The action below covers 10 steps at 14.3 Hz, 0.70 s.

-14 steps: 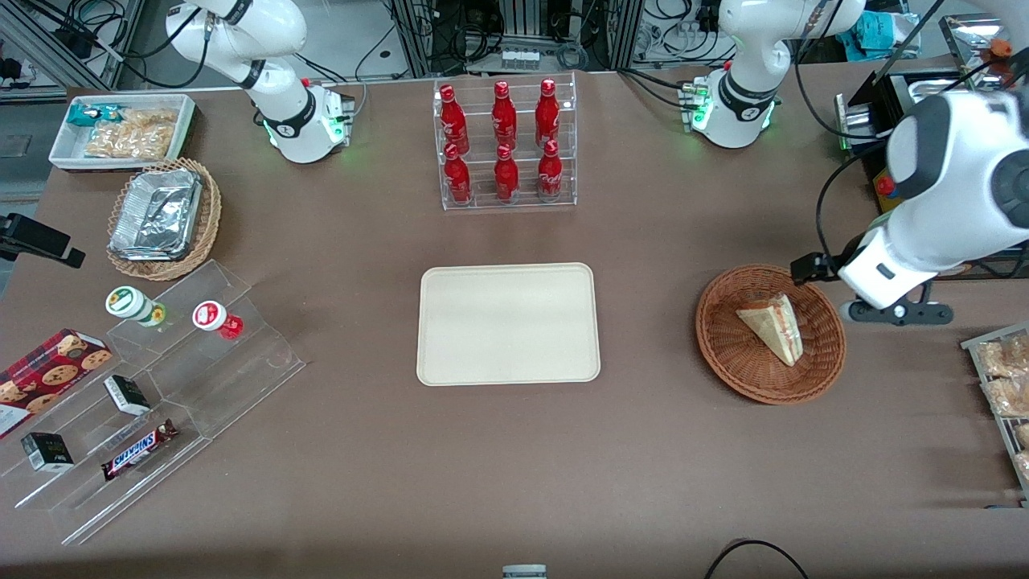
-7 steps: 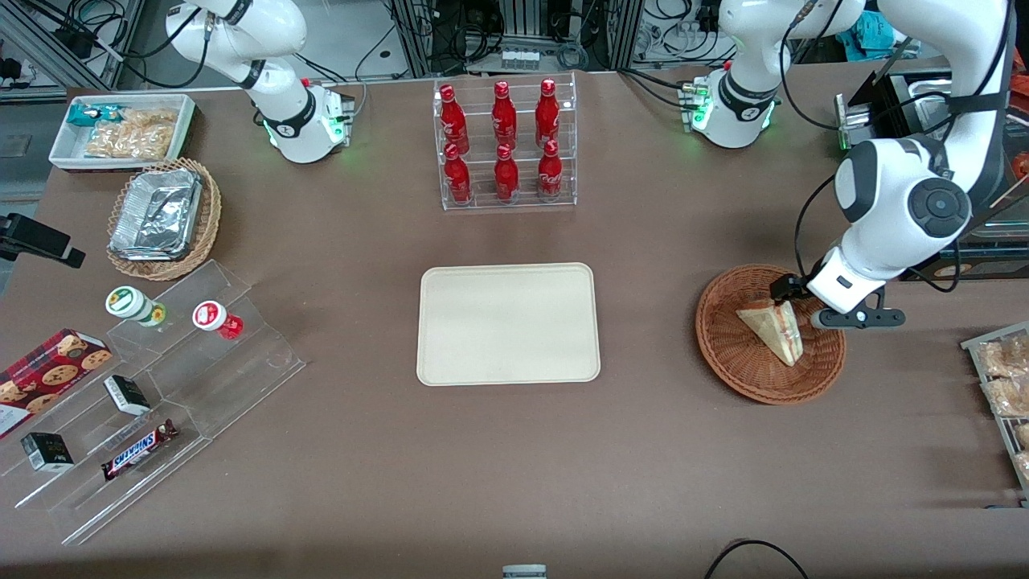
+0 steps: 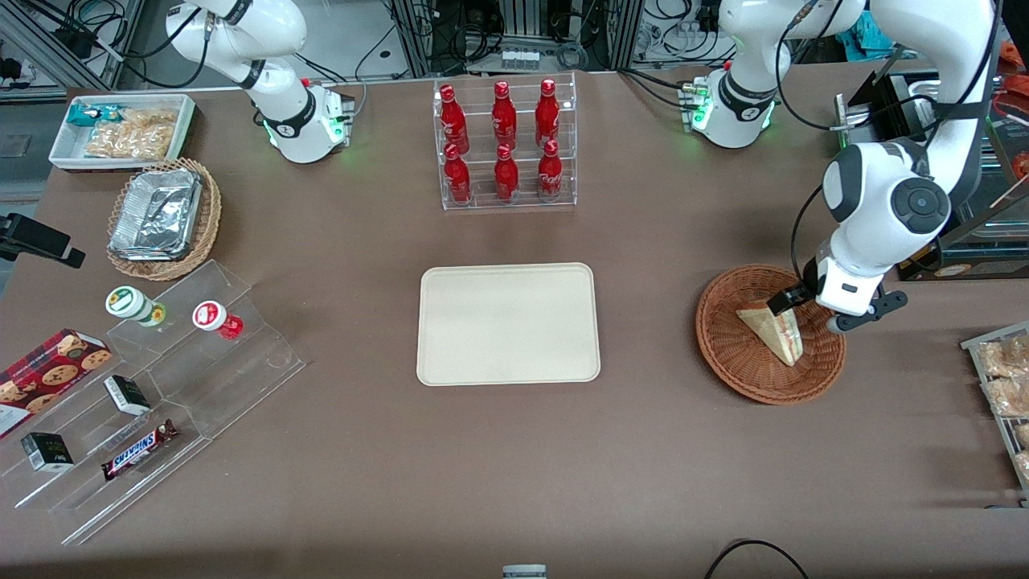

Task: Place sandwich from basket to tray
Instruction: 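Close the left gripper on the wrapped sandwich's upright edge, then lift the sandwich out of the basket and carry it over the cream tray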

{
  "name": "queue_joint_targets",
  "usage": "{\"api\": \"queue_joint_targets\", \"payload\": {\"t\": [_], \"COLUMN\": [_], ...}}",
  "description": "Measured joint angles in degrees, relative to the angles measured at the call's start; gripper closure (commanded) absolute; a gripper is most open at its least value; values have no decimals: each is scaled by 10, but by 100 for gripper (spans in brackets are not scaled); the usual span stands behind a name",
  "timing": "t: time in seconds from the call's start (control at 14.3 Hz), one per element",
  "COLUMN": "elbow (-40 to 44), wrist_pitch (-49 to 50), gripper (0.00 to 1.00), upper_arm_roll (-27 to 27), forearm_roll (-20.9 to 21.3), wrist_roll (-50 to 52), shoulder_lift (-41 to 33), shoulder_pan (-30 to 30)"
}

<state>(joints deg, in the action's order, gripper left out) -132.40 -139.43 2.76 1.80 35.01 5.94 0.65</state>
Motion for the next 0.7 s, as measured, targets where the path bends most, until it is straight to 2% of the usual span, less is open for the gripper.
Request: {"api": "queue_joint_targets", "payload": {"t": [0.14, 0.28, 0.35, 0.42, 0.49, 0.56, 0.7], "elbow": [-4, -4, -4, -4, -4, -4, -4], "wrist_pitch": [-23, -35, -37, -38, -40, -42, -46], "gripper": [0, 0, 15, 47, 74, 89, 95], "upper_arm_roll": [1, 2, 2, 2, 2, 2, 2], "forearm_roll": [0, 0, 0, 0, 0, 0, 0], "wrist_roll": [82, 116, 126, 133, 142, 153, 167], "shoulder_lift": [15, 29, 37, 45, 52, 58, 62], "shoulder_pan": [-3, -4, -3, -3, -3, -3, -3]}}
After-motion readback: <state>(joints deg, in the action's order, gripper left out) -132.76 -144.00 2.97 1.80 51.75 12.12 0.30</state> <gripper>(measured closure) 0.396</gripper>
